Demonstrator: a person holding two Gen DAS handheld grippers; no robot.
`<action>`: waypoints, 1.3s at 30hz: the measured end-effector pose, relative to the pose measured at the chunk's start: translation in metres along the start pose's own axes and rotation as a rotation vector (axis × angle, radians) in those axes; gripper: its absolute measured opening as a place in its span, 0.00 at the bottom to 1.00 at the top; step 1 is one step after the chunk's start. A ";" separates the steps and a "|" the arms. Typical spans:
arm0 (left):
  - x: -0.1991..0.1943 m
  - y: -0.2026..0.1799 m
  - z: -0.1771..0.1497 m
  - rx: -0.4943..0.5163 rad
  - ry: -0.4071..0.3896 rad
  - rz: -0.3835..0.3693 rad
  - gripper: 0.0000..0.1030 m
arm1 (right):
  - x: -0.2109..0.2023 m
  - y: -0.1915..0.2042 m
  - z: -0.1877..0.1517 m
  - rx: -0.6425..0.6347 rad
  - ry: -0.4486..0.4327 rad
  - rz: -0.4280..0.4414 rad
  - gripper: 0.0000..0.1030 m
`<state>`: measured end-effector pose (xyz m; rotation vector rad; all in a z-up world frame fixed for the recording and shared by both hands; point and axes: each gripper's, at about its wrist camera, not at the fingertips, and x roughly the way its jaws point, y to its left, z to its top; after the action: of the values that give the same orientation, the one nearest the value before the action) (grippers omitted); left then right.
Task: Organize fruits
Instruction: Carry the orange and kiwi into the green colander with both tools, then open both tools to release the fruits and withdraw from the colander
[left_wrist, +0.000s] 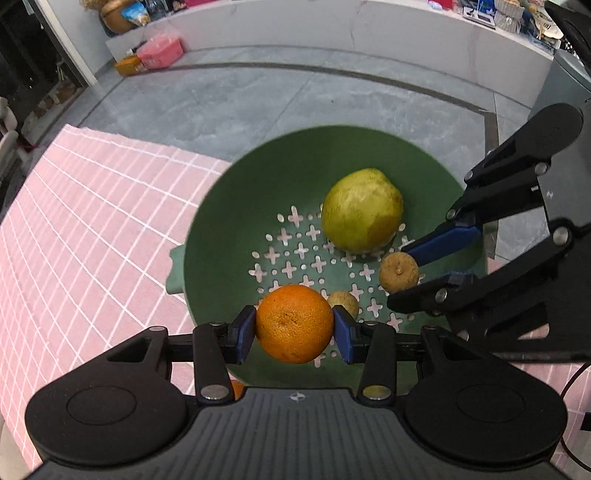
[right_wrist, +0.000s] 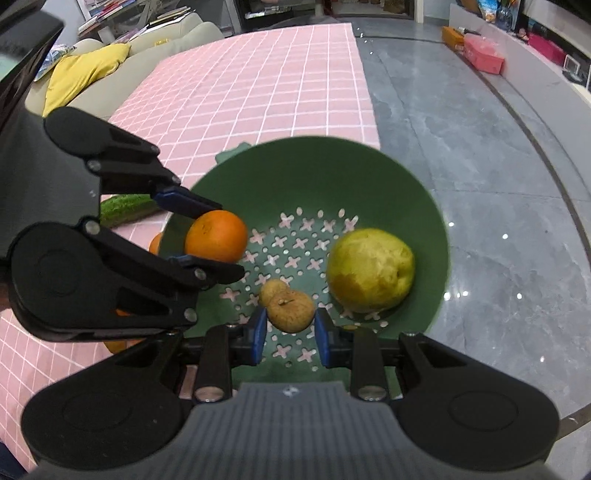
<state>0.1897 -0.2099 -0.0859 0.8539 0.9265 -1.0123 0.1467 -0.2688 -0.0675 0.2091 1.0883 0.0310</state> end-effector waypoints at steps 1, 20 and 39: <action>0.003 0.000 0.000 0.004 0.007 0.002 0.49 | 0.003 0.000 0.000 -0.003 0.007 -0.001 0.23; 0.014 0.003 -0.001 0.001 0.053 0.049 0.58 | 0.012 0.006 0.001 -0.035 0.026 -0.020 0.29; -0.094 0.045 -0.069 -0.454 -0.186 0.115 0.66 | -0.031 0.011 0.001 -0.007 -0.118 0.010 0.34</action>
<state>0.1934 -0.1052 -0.0177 0.4184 0.8900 -0.7274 0.1336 -0.2626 -0.0382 0.2072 0.9690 0.0314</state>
